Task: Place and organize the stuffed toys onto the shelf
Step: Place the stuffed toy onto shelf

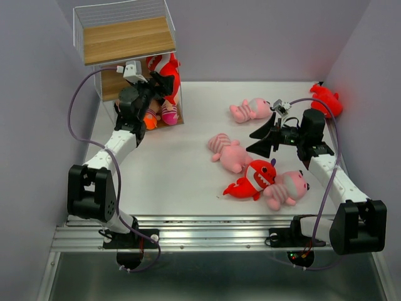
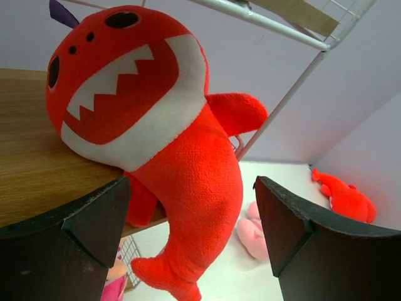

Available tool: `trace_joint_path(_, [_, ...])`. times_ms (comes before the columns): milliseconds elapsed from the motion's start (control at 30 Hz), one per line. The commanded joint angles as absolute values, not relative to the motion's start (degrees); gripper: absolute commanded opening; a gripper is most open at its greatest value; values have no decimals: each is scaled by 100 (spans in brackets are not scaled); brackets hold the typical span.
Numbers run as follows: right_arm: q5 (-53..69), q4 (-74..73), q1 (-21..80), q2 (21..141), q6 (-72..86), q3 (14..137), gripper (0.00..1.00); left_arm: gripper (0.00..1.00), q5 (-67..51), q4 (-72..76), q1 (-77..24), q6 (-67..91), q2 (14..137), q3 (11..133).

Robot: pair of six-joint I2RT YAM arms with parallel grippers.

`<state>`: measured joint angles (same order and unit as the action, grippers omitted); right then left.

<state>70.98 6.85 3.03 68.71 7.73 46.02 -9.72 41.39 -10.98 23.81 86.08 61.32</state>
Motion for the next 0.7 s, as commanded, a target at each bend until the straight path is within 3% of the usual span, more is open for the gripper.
trace_joint_path(0, [7207, 870, 264, 6864, 677, 4588, 100, 90, -686, 4202, -1204, 2224, 8683, 6661])
trace_joint_path(233, [7207, 870, 264, 6847, 677, 4597, 100, 87, -352, 3753, -1309, 2285, 8982, 7066])
trace_joint_path(333, [7207, 870, 264, 6838, 677, 4597, 100, 76, -343, 3700, -1318, 2320, 9044, 7128])
trace_joint_path(667, [7216, 879, 211, 6820, 677, 4597, 100, 56, -395, 3489, -1318, 2329, 9132, 7225])
